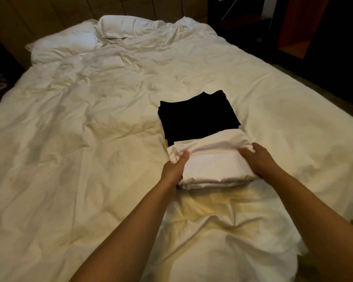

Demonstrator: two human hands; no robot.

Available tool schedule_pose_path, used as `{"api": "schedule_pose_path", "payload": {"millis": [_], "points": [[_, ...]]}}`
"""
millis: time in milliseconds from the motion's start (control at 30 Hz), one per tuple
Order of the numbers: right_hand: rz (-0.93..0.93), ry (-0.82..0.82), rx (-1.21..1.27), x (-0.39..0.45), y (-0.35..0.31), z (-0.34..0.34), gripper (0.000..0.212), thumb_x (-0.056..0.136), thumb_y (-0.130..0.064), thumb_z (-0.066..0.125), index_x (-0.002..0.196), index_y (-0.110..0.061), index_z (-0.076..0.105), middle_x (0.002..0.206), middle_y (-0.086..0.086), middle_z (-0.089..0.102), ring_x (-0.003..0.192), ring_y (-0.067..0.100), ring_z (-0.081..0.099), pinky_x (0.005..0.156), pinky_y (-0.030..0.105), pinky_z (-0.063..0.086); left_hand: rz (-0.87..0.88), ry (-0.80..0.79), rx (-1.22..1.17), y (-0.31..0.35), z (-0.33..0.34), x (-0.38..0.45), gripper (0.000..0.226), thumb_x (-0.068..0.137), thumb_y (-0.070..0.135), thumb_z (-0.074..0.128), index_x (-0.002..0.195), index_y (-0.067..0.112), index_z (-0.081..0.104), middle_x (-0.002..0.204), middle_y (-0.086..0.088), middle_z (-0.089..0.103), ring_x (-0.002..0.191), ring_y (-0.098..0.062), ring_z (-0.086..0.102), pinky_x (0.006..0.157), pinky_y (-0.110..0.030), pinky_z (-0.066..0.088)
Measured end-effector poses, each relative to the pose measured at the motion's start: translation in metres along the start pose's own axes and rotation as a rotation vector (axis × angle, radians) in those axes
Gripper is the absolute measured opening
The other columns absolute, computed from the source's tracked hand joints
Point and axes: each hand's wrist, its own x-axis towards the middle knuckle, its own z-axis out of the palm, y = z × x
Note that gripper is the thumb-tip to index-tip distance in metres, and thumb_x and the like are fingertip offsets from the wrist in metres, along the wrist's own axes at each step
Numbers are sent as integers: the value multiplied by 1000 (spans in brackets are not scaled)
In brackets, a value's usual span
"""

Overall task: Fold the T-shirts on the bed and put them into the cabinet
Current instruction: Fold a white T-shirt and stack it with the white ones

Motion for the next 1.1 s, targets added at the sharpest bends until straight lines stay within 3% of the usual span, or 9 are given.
{"api": "schedule_pose_path", "payload": {"millis": [100,167,300,467,633,733,833,967,1100], "points": [[34,-9,-20,-29,9,9,34,99,-35,54,120,-8,54,107,10,56,91,25,50,74,34,35,-27,0,62,-15,-19,-12,92,57,82,67,119,14,64,110,-12,70,91,-33,71,66,-40,62],[44,37,-88,-44,15,17,36,98,-38,55,122,-13,48,104,9,55,88,26,50,73,34,35,-11,13,94,-24,-25,-17,83,60,81,64,115,19,65,111,-9,70,94,-32,70,73,-42,61],[-82,218,-276,-55,25,28,37,97,-36,56,122,-9,52,111,15,60,100,35,56,80,38,44,362,238,338,-31,-15,-27,62,83,62,66,119,14,55,119,-8,63,108,-30,60,86,-34,48],[-251,343,-288,-51,19,25,23,99,-30,54,98,-7,56,97,12,56,90,31,51,72,36,37,618,375,275,-25,-13,-33,40,88,44,71,79,14,46,76,-2,52,70,-18,49,60,-29,36],[-172,244,-266,-42,23,25,26,99,-32,55,109,-8,55,106,14,59,92,29,53,73,33,35,376,304,158,-24,-16,-23,41,88,49,71,88,11,56,85,-3,63,82,-23,61,59,-24,39],[-21,156,-214,-45,25,25,48,98,-45,53,128,-8,46,122,19,56,107,38,55,78,36,40,99,201,180,-22,-15,-24,81,80,70,66,126,5,53,120,-12,62,107,-33,62,77,-36,53],[149,17,-97,-50,19,17,72,90,-56,62,135,-3,43,126,20,57,105,35,56,80,35,40,-114,-25,119,-16,-18,-35,100,70,75,72,138,5,50,124,-15,64,98,-33,66,66,-33,55],[290,-155,114,-58,7,2,81,82,-59,70,130,3,51,112,13,58,87,24,58,67,34,46,-195,-311,-1,-14,-32,-40,77,70,74,73,118,14,68,78,-3,73,62,-17,67,54,-23,50],[278,-217,248,-67,-5,7,72,82,-57,71,125,-2,55,108,12,66,93,29,64,69,35,52,-151,-405,-203,-14,-46,-56,49,88,57,64,115,16,70,88,-7,75,72,-21,71,63,-30,56]]}}
